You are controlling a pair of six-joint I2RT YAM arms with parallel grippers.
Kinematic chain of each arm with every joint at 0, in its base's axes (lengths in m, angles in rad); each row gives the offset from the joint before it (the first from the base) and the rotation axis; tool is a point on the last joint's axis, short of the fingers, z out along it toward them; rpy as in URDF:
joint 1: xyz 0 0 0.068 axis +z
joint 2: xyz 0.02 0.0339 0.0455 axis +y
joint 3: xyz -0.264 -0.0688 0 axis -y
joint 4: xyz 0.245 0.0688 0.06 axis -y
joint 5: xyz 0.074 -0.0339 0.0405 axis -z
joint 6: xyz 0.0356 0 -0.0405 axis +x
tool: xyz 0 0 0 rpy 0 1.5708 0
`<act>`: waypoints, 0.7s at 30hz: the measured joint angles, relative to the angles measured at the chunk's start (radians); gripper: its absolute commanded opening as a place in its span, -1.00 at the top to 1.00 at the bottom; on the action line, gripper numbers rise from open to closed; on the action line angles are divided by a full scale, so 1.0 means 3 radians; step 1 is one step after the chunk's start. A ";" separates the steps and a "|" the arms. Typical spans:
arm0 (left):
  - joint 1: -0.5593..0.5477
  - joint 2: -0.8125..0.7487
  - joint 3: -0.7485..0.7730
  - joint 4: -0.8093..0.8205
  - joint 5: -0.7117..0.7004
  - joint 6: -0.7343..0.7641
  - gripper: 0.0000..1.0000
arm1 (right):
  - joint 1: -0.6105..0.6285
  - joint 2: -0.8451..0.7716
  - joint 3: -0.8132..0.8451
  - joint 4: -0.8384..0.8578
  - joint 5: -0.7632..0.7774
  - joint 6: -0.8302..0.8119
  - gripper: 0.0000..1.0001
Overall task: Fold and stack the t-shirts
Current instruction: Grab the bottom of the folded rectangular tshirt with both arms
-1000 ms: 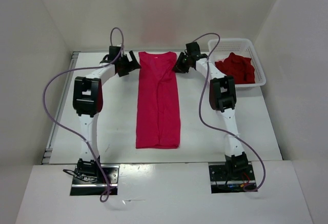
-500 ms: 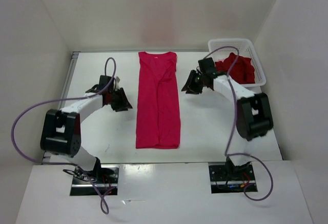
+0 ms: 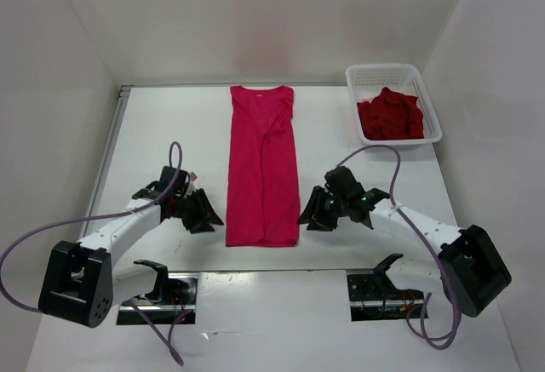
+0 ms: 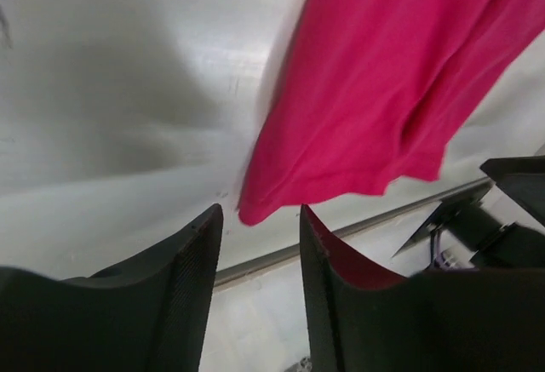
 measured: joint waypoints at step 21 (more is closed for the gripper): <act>-0.0594 -0.0211 -0.0579 0.0456 -0.0141 -0.0600 -0.16 | 0.0385 0.0225 -0.0470 0.0621 -0.0139 0.0490 0.03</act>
